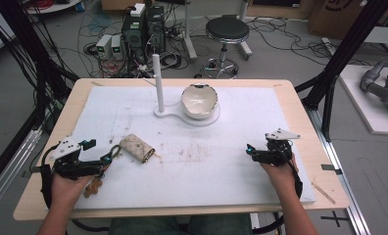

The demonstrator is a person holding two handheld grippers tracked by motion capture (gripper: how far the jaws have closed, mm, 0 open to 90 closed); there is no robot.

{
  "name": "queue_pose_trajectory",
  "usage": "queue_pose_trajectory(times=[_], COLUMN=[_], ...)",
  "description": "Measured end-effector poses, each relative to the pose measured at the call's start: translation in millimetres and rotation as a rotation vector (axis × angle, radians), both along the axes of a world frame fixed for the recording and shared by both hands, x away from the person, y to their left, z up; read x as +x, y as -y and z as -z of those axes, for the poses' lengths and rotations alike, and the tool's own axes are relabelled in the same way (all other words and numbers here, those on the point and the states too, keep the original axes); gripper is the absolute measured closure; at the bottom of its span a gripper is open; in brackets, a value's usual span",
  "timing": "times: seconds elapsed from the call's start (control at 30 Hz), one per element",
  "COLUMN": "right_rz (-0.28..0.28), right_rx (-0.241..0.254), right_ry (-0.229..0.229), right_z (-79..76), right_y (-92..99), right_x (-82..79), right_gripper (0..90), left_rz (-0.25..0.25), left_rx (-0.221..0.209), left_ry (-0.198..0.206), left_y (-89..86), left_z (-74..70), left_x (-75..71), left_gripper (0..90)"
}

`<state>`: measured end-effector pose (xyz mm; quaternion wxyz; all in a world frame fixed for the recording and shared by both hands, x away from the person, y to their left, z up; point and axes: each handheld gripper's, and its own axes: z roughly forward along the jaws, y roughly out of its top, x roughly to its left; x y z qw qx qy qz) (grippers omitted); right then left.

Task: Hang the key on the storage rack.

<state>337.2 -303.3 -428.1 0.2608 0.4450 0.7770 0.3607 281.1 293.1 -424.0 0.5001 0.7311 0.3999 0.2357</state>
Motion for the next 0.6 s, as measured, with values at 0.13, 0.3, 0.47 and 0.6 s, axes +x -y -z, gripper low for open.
queue_pose_trajectory(times=[0.13,0.3,0.47,0.6], right_rz=[-0.004,-0.013,-0.021,-0.022], right_rx=[0.004,-0.001,0.025,0.020], right_ry=[0.001,-0.007,-0.004,-0.008], right_z=[1.5,3.8,3.6,4.6], right_y=[-1.1,-1.8,1.6,1.1], right_x=[0.4,1.1,-2.5,-1.6], right_gripper=[16.6,16.6,16.6,16.6], left_rz=[0.002,0.008,0.007,0.008], left_rx=[-0.001,0.001,0.010,0.004], left_ry=[0.000,-0.003,0.007,-0.004], left_y=[1.6,4.0,3.1,2.3], left_z=[-0.2,-0.1,-1.8,0.2], left_x=[0.4,3.1,1.0,2.3], left_gripper=[18.7,18.7,18.7,18.7])
